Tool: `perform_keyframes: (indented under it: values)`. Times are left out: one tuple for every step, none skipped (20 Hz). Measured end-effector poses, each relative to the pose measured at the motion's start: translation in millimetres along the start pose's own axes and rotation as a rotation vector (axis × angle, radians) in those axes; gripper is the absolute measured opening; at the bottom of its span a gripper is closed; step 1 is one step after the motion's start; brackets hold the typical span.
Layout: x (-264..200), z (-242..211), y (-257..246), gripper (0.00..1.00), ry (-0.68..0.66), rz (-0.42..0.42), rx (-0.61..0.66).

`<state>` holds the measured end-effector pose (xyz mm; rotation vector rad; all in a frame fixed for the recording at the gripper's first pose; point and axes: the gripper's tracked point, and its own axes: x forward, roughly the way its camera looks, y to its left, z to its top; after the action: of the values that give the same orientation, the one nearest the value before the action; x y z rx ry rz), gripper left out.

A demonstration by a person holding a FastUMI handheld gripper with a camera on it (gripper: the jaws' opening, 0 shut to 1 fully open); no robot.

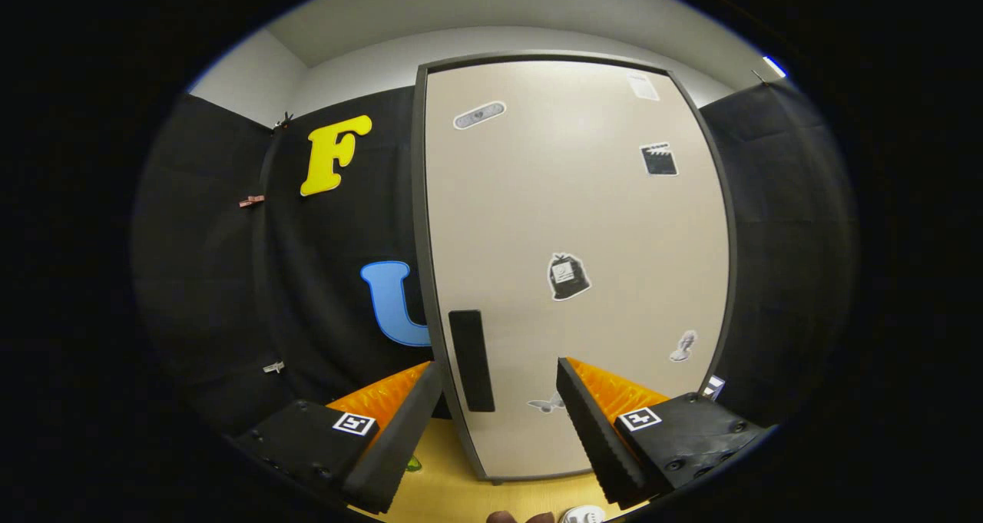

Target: Open the shoe cabinet door, grab the shoes and put them into the shoe cabinet, then close the shoe cabinet door.

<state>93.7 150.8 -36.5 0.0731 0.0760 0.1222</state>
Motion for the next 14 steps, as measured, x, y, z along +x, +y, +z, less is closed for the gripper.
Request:
perform_keyframes:
  values:
    - [9.5, -4.1, 3.4, 0.98, 0.005, 0.001, -0.002]
    - [17.2, -7.7, 6.4, 0.99, 0.009, 0.000, -0.008]
    - [24.8, -11.7, 9.0, 0.99, 0.012, 0.001, -0.015]
    - [34.4, -17.5, 10.2, 0.99, 0.019, 0.000, -0.018]
    - [43.1, -22.7, 11.9, 0.99, 0.025, -0.002, -0.017]
    - [51.9, -26.7, 13.6, 0.99, 0.030, -0.004, -0.014]
    - [59.0, -29.6, 14.9, 0.97, 0.029, -0.008, -0.012]
    - [67.1, -32.8, 15.2, 0.88, 0.029, -0.011, -0.014]
    - [74.5, -36.3, 16.6, 0.84, 0.028, -0.015, -0.017]
    - [81.6, -39.6, 17.3, 0.72, 0.026, -0.023, -0.020]
    - [86.6, -41.3, 16.1, 0.65, 0.021, -0.037, -0.027]
    - [93.4, -42.9, 11.7, 0.51, 0.017, -0.060, -0.038]
    - [93.9, -44.1, 12.4, 0.49, 0.015, -0.065, -0.031]
    - [91.1, -43.6, 11.2, 0.44, -0.001, -0.074, -0.041]
